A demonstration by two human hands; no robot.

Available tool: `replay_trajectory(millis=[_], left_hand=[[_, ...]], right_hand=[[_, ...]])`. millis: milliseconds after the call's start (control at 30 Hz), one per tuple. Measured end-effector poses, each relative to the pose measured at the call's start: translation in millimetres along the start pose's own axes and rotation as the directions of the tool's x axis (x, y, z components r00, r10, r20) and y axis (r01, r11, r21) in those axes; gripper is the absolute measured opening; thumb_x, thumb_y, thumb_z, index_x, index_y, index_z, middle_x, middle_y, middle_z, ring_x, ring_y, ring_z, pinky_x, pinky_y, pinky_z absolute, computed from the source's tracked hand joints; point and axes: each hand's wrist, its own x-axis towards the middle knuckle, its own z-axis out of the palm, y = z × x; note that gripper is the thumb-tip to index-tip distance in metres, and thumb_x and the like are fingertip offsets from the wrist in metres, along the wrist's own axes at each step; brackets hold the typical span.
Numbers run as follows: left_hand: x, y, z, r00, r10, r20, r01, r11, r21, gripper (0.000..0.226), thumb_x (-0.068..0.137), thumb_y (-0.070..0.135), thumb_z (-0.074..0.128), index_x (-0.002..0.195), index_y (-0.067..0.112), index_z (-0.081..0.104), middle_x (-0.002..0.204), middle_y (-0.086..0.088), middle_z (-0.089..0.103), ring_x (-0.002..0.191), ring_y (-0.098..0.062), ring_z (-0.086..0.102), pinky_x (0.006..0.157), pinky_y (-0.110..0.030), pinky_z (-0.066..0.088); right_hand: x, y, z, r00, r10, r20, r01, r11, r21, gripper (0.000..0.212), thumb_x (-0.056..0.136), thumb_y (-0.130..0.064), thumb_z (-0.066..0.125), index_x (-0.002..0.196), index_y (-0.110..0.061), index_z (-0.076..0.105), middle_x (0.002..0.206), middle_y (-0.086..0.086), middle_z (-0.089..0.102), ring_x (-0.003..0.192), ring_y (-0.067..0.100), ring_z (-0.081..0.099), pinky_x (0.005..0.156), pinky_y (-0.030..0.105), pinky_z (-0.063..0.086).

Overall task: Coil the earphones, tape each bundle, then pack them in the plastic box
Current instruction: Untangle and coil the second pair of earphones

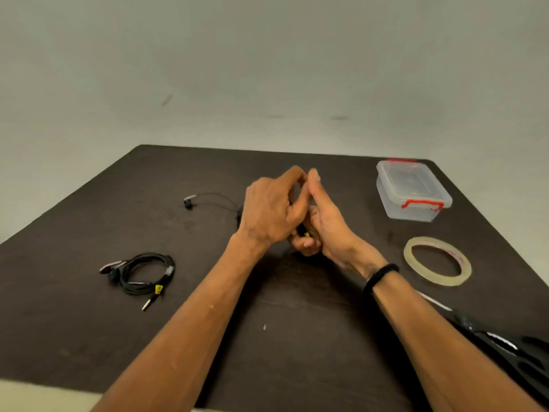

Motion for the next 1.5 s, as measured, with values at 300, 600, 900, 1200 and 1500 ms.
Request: replay_trajectory(millis=[300,600,900,1200,1500], left_hand=[[-5,-2,10,0.982,-0.165,-0.097,0.152,0.980,-0.130,0.049,0.107,0.042,0.050,0.070,0.011,0.059,0.051,0.005,0.051,0.043,-0.017,0.045,0.046,-0.036,0.034],[-3,-1,14,0.948,-0.317,-0.041,0.281,0.886,-0.368,0.066,0.111,0.037,0.041,0.055,0.010,0.065,0.047,0.006,0.058,0.044,-0.013,0.057,0.052,-0.018,0.038],[-12,-2,28,0.903,-0.367,0.221,0.412,0.886,-0.212,0.038,0.086,0.037,0.053,0.054,0.018,0.059,0.054,-0.012,0.060,0.056,-0.033,0.063,0.053,-0.049,0.052],[-23,24,35,0.868,-0.261,0.422,0.296,0.955,-0.019,0.056,0.104,0.037,0.047,0.061,0.005,0.061,0.058,-0.012,0.065,0.057,-0.034,0.062,0.063,-0.048,0.054],[-12,21,18,0.938,-0.025,0.345,0.018,1.000,0.024,0.064,0.102,0.054,0.054,0.053,0.018,0.036,0.044,0.002,0.039,0.045,-0.024,0.039,0.050,-0.034,0.037]], right_hand=[[-11,-8,-11,0.966,0.202,0.164,-0.199,0.979,-0.036,0.093,0.084,-0.097,0.008,0.065,-0.013,0.043,0.049,0.002,0.031,0.050,0.021,0.012,0.058,0.040,0.011],[-20,-17,-16,0.889,0.109,0.444,-0.262,0.917,0.300,0.093,0.083,-0.099,0.012,0.073,-0.012,0.044,0.052,0.003,0.022,0.045,0.017,0.018,0.054,0.036,0.011],[-21,-29,-16,0.851,-0.271,0.450,-0.149,0.697,0.701,0.121,0.085,-0.097,0.013,0.124,0.007,0.060,0.055,0.000,0.027,0.050,0.014,0.020,0.055,0.031,0.016],[-16,-23,-29,0.922,-0.139,-0.361,0.372,0.574,0.729,0.086,0.101,-0.078,0.025,0.095,-0.005,0.070,0.046,-0.004,0.034,0.041,0.009,0.021,0.049,0.026,0.014],[-18,-21,-41,0.786,-0.156,-0.598,0.539,0.646,0.541,0.085,0.092,-0.087,0.030,0.103,-0.007,0.057,0.067,0.006,0.048,0.055,0.017,0.033,0.056,0.032,0.031]])
